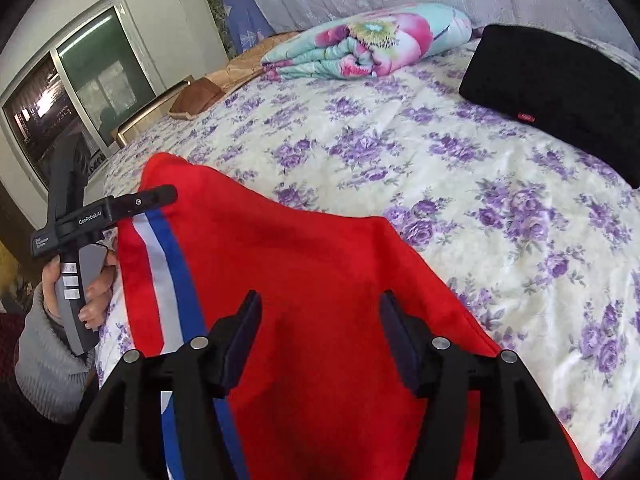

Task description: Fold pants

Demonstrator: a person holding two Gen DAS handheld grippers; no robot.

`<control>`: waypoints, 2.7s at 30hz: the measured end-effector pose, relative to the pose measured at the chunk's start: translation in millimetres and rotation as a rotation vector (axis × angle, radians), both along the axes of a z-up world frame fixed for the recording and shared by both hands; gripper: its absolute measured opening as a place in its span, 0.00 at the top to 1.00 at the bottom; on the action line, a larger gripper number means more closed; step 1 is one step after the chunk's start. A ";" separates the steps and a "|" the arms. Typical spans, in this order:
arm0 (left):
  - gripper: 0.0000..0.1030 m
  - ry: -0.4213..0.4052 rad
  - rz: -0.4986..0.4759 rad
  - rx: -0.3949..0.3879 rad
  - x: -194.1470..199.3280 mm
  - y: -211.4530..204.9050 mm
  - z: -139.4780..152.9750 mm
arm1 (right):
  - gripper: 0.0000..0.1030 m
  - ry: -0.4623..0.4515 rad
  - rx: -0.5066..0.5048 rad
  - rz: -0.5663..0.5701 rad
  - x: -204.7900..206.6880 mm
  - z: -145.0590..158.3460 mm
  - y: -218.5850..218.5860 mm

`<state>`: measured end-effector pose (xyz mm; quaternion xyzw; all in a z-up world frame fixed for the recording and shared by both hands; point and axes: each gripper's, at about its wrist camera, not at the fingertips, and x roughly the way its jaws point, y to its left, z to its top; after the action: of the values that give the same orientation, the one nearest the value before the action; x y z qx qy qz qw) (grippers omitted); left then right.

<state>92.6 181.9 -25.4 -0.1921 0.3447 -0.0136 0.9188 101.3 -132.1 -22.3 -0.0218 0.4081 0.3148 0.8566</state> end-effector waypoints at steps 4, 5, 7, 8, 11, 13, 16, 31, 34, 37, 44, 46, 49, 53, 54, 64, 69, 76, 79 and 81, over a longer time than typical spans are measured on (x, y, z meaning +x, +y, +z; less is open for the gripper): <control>0.04 0.000 0.032 -0.021 -15.9 11.9 0.5 | 0.32 -0.041 -0.017 0.037 -48.8 11.8 -6.2; 0.04 0.041 0.024 0.015 -11.0 10.0 -5.4 | 0.30 -0.036 -0.039 0.045 -57.8 7.5 -5.8; 0.04 0.110 -0.002 0.018 -2.4 8.7 -17.5 | 0.29 -0.004 -0.109 0.039 -66.3 -12.8 -3.6; 0.04 0.110 0.002 0.021 -1.1 9.0 -15.6 | 0.29 0.005 -0.138 0.035 -66.6 -25.7 -2.4; 0.04 0.122 -0.003 0.045 2.9 6.7 -17.9 | 0.28 -0.033 -0.142 0.019 -73.0 -23.4 -2.4; 0.04 0.098 -0.003 0.026 -1.9 9.3 -17.1 | 0.27 -0.042 -0.029 -0.026 -81.8 -8.2 -18.0; 0.04 0.032 0.017 -0.057 -17.6 21.7 -15.1 | 0.25 -0.043 0.145 -0.114 -108.9 14.7 -62.4; 0.04 -0.056 0.030 -0.203 -37.4 40.5 -17.1 | 0.44 0.088 0.712 -0.875 -227.8 -12.9 -333.4; 0.04 -0.061 0.018 -0.177 -42.3 36.4 -17.0 | 0.56 0.131 0.747 -0.874 -211.1 -28.4 -339.2; 0.04 -0.060 0.006 -0.158 -44.1 33.6 -17.4 | 0.77 0.143 0.748 -0.876 -203.3 -35.2 -339.2; 0.04 -0.078 -0.002 -0.185 -46.5 37.3 -18.3 | 0.81 0.008 0.650 -0.814 -222.5 8.4 -322.9; 0.04 -0.082 -0.008 -0.185 -47.9 37.0 -18.4 | 0.81 0.052 0.572 -0.877 -224.2 -4.2 -330.6; 0.04 -0.087 -0.015 -0.183 -50.2 36.9 -18.1 | 0.73 0.128 0.616 -0.931 -232.5 -25.8 -340.2; 0.04 -0.091 -0.017 -0.156 -56.3 34.0 -16.6 | 0.41 0.085 0.625 -0.911 -251.7 -11.8 -335.7; 0.04 -0.095 -0.014 -0.151 -58.9 33.3 -16.0 | 0.41 0.092 0.627 -0.906 -254.0 -11.5 -334.2; 0.04 -0.135 -0.051 -0.144 -69.8 20.5 -2.9 | 0.43 0.146 0.779 -0.993 -231.2 -44.5 -343.6; 0.05 -0.100 -0.005 -0.173 -64.1 34.6 -18.0 | 0.48 0.069 0.718 -0.981 -221.8 -41.0 -334.6; 0.05 -0.079 0.002 -0.109 -60.0 29.0 -19.5 | 0.74 -0.107 0.587 -0.939 -218.8 -8.2 -317.5; 0.05 -0.084 0.002 -0.111 -60.8 29.5 -19.9 | 0.74 -0.197 0.454 -0.877 -208.6 23.1 -293.1; 0.05 -0.093 -0.002 -0.125 -61.9 31.4 -20.5 | 0.75 -0.252 0.367 -0.819 -198.5 43.5 -271.5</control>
<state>30.8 213.3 -45.9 -0.2480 0.3004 -0.0450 0.9199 -97.2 -403.5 21.2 0.2550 0.2133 0.0125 0.9431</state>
